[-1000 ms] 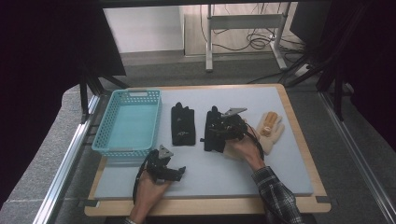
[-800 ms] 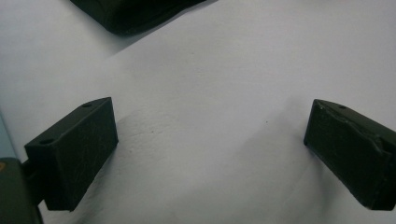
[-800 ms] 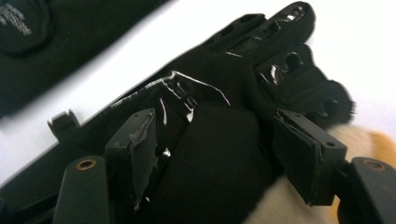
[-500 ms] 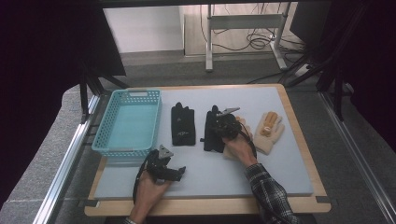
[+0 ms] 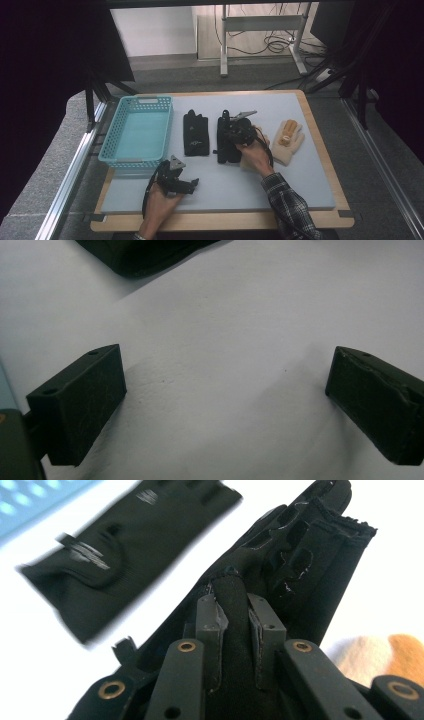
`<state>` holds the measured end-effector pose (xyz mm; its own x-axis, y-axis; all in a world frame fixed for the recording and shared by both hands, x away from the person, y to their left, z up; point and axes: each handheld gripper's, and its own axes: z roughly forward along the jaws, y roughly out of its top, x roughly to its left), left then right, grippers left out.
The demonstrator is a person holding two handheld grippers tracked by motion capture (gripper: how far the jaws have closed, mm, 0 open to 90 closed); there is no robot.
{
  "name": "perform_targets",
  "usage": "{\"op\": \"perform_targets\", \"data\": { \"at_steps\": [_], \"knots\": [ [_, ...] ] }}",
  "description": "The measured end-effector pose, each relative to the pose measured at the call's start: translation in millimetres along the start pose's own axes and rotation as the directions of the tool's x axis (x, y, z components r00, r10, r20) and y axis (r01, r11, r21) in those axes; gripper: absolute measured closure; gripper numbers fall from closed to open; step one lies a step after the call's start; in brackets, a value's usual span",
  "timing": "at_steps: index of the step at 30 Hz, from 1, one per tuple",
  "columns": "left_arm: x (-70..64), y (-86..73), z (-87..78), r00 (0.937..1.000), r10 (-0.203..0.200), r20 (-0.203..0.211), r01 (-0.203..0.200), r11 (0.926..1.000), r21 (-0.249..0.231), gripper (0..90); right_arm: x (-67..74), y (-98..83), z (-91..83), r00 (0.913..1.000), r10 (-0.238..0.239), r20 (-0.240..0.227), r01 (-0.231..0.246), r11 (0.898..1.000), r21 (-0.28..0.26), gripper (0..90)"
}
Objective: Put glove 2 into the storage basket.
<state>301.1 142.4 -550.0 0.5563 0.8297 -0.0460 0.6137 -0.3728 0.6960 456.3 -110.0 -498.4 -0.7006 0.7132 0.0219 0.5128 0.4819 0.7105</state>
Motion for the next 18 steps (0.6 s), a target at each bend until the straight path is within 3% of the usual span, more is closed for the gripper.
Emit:
{"op": "perform_targets", "data": {
  "at_steps": [8,10,14,18],
  "knots": [
    [0.0,-0.1,0.1,1.0,0.0,0.0,0.0,1.0,-0.001,3.0,17.9,10.3,-18.1,0.9987,-0.019,-0.047,0.018,0.999,-0.037,76.6],
    [-0.1,0.0,0.0,1.0,-0.002,0.001,0.002,1.0,-0.001,3.0,24.2,11.8,-31.7,0.9975,-0.022,-0.067,0.018,0.998,-0.059,76.5],
    [0.0,0.0,0.0,1.0,0.0,0.001,0.0,1.0,-0.002,3.0,31.0,9.7,-47.5,0.9959,-0.014,-0.09,0.007,0.997,-0.079,76.3],
    [-0.2,0.0,0.2,1.0,-0.003,0.0,0.003,1.0,-0.004,3.0,45.2,-4.3,-70.0,0.9926,-0.009,-0.121,-0.002,0.996,-0.092,75.8]
  ]
}}
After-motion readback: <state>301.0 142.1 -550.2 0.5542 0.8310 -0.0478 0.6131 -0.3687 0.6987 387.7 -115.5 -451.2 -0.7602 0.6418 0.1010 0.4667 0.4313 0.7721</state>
